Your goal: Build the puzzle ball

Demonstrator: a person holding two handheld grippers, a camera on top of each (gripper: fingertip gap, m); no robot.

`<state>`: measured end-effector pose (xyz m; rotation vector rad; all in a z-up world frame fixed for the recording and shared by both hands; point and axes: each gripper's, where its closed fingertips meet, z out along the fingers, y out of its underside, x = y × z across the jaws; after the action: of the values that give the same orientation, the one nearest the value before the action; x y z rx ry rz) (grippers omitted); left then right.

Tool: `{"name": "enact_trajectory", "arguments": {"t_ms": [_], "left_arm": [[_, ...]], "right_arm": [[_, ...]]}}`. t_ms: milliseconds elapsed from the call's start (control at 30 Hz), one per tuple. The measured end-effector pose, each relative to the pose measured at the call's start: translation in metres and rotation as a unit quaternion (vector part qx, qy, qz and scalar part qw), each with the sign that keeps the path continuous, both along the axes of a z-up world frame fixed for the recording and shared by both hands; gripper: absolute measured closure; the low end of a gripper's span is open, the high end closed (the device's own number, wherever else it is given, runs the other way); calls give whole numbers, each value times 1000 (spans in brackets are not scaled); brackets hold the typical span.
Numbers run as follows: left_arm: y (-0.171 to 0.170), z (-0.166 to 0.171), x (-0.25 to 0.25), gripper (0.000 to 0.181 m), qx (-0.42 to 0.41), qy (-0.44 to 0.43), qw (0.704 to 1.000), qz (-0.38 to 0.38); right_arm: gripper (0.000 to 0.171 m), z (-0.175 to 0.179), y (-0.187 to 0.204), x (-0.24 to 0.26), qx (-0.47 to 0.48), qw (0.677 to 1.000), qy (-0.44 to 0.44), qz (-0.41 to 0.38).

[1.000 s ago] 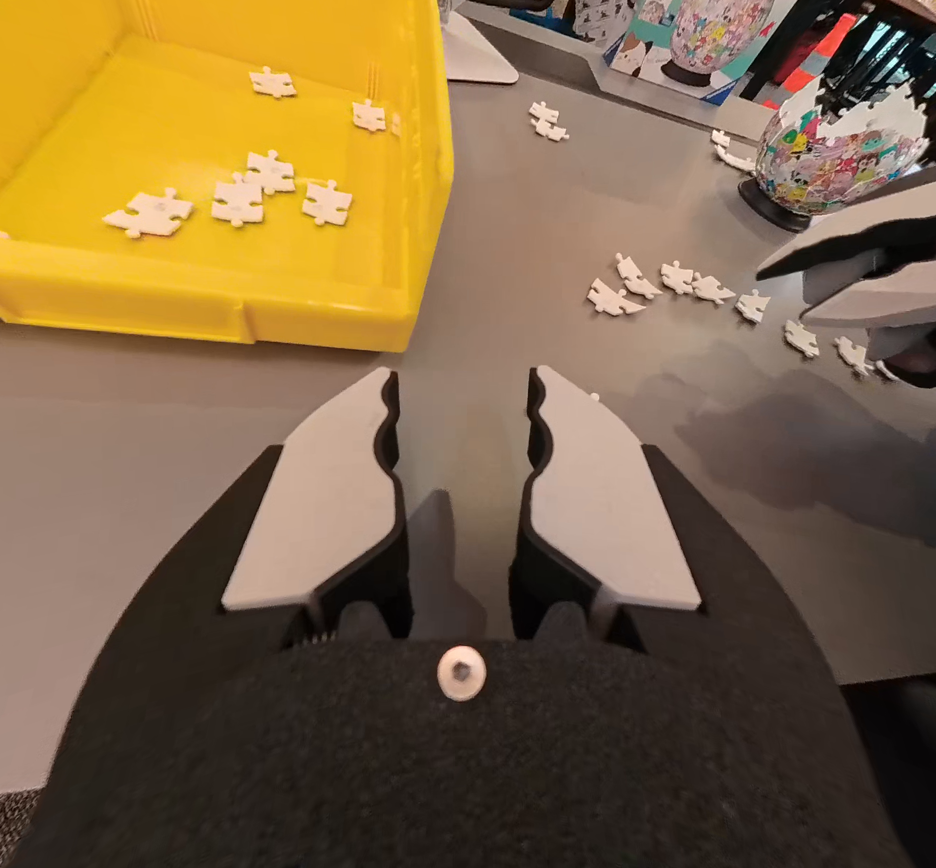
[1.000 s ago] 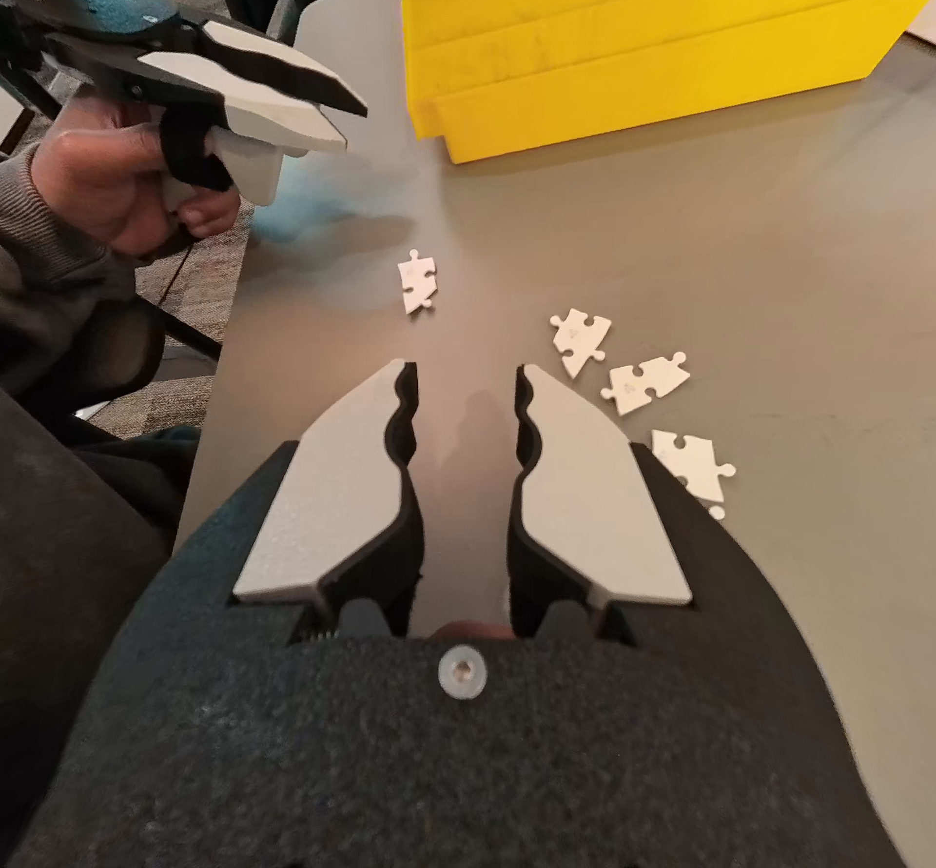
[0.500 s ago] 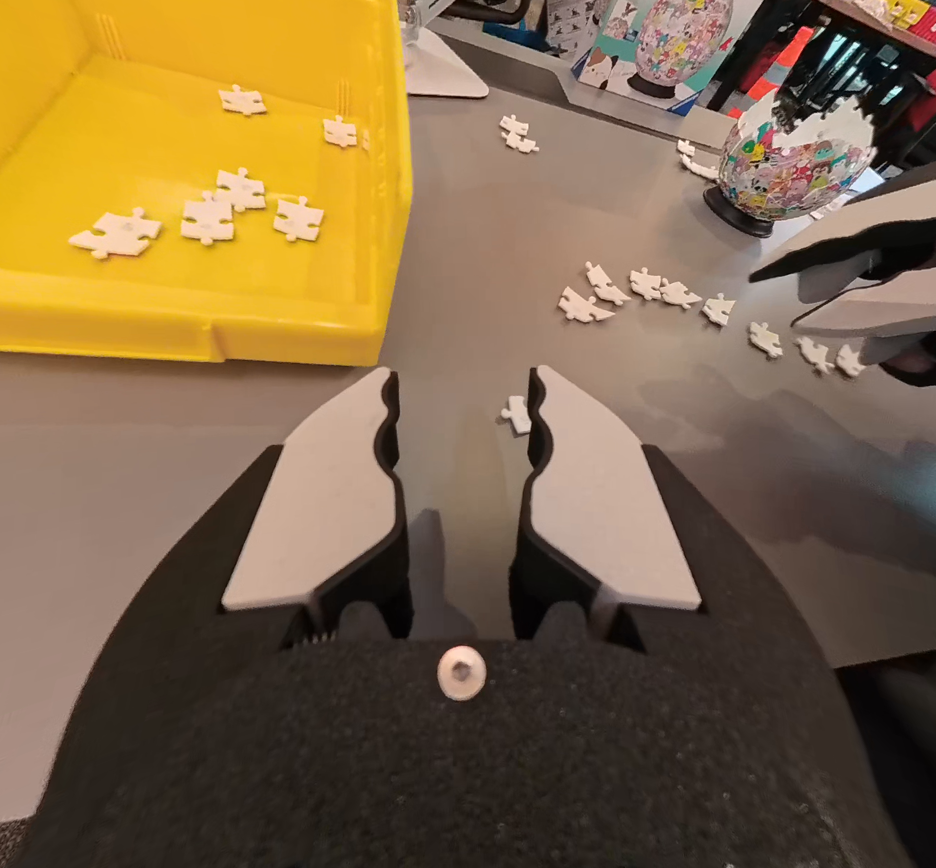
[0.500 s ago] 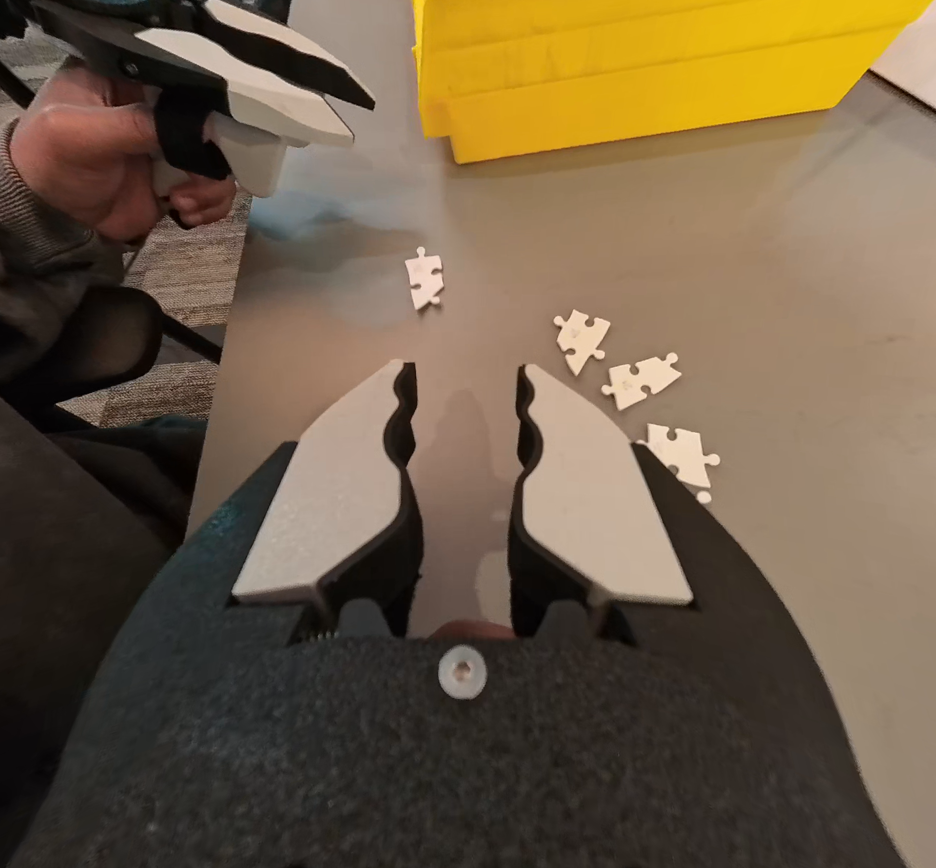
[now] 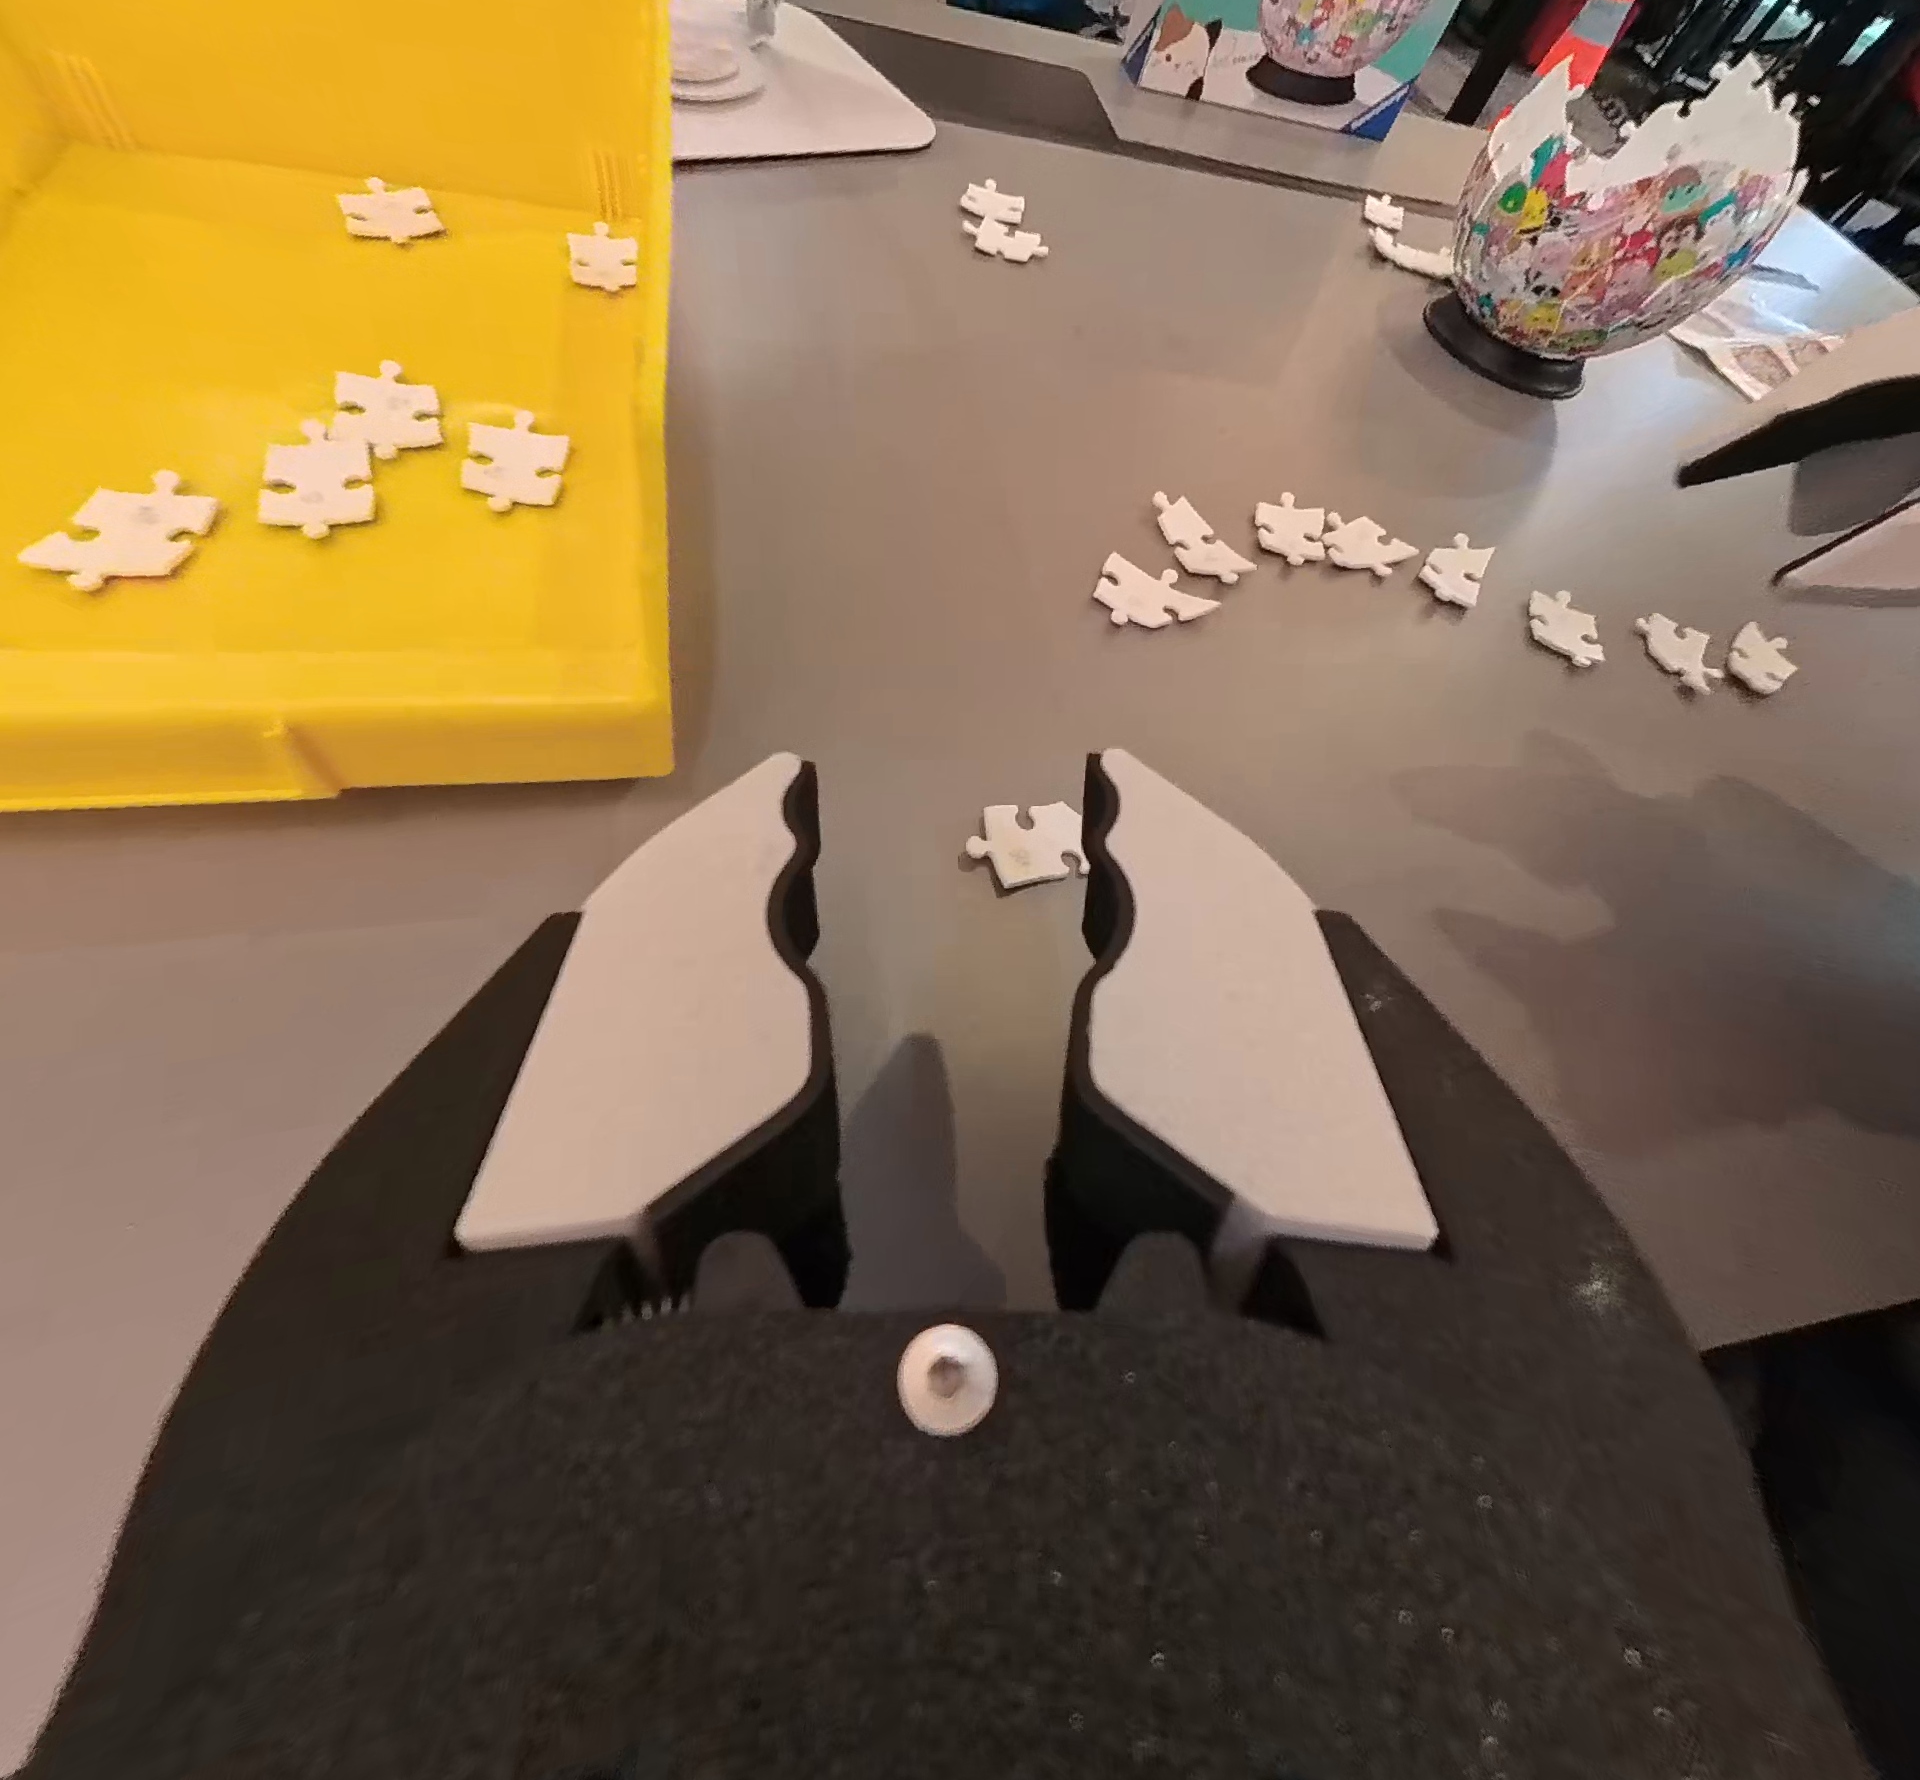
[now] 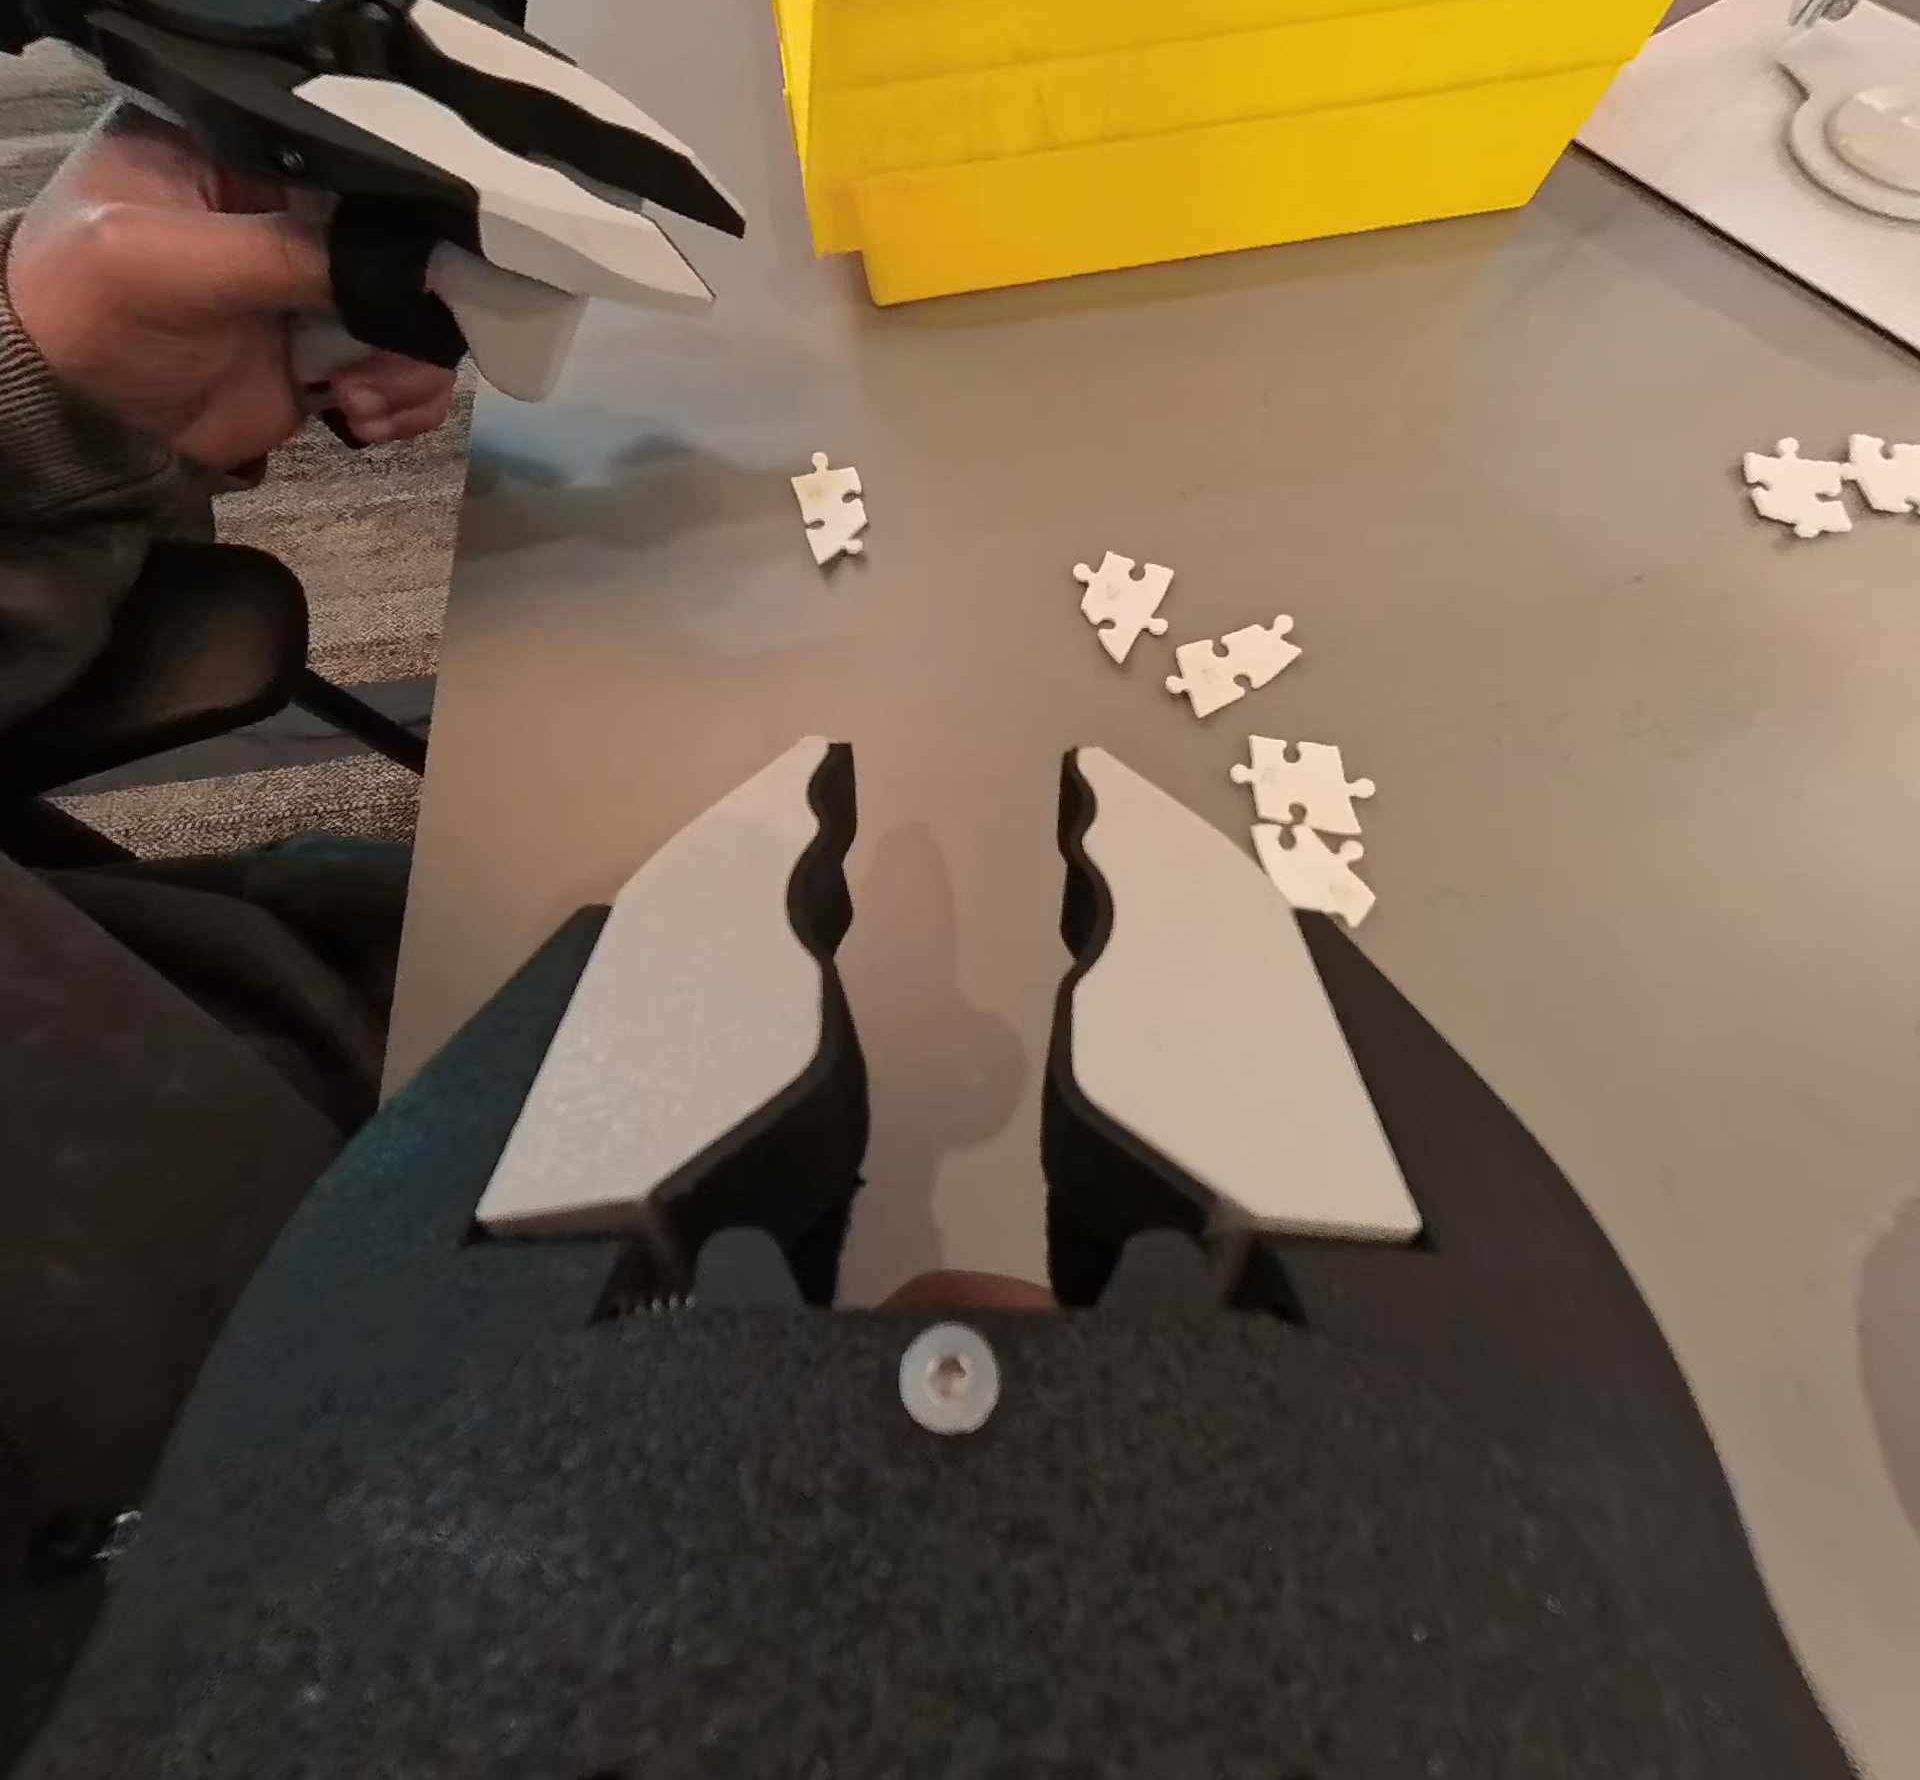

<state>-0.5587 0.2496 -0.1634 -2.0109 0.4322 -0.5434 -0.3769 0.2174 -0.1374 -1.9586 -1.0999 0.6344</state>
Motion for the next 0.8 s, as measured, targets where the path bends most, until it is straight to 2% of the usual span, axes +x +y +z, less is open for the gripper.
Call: {"name": "enact_trajectory", "arguments": {"t_ms": [200,333,400,467,600,800], "left_arm": [[0,4,7,133,-8,-9,1000,0],[10,52,38,133,41,-39,998,-13],[19,62,60,132,42,-24,998,-43],[34,56,81,131,30,21,997,-68],[77,23,112,128,-49,139,984,-104],[144,8,172,128,-106,176,966,-158]], "right_arm": [[134,4,-1,15,12,1000,4,-23],[133,1,-1,38,27,998,-18,-47],[133,0,-1,51,38,997,-27,-63],[133,-1,-2,63,41,996,-23,-80],[133,-3,-1,88,37,993,-9,-111],[133,-21,12,159,47,982,-37,-181]]}}
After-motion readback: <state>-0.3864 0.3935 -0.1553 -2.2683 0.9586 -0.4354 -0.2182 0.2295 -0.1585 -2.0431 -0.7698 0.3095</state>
